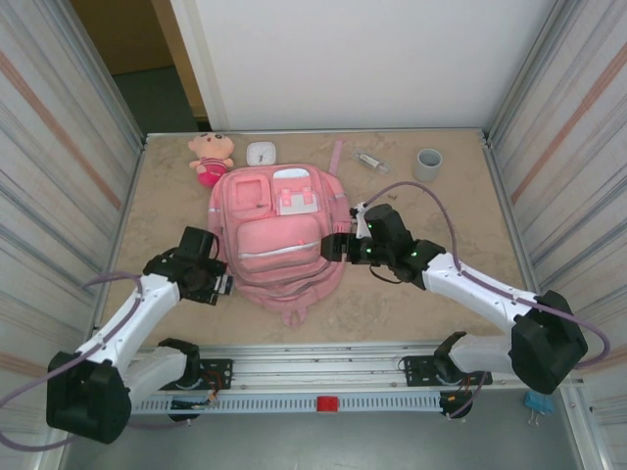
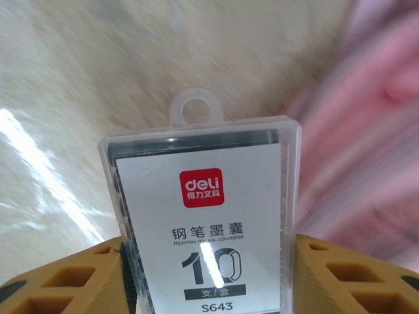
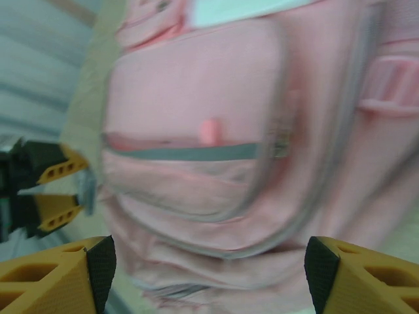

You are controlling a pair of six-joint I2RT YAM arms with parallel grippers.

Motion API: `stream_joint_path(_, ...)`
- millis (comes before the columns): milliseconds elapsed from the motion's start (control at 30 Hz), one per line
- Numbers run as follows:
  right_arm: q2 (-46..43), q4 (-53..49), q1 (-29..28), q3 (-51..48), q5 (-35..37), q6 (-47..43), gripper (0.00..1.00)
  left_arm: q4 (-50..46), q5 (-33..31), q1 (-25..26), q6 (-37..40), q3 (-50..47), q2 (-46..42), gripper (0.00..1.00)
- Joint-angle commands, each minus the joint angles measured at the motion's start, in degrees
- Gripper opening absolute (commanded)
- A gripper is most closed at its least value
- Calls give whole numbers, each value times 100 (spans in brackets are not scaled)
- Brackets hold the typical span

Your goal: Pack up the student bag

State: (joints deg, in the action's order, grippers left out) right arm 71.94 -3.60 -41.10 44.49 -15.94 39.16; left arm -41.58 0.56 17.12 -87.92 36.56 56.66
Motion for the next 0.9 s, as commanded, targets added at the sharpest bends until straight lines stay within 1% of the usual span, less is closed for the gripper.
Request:
stream_joint_path(0, 329, 782, -318, 110, -627, 275, 76, 439, 271, 318, -133, 74, -390, 56)
stream_joint_path(167, 904, 1415, -866, 259, -703, 497, 74, 1071, 333, 759, -189, 135, -606, 55)
stream_joint_path(333, 1362, 1881, -1210, 440, -755, 538, 71, 1505, 417, 1058, -232, 206, -558, 56)
stream_joint_path(500, 1717, 2124, -1343, 628, -852, 553, 67, 1908, 504, 1262, -357, 158, -468, 56)
stream_joint_path(733, 1893, 2214, -1383, 712, -724, 541, 51, 2206, 520, 1416, -472, 117, -469, 56)
stream_joint_path(867, 1956, 2285, -1388, 771, -657, 555, 46, 2309, 500, 1511, -541, 122, -463, 56)
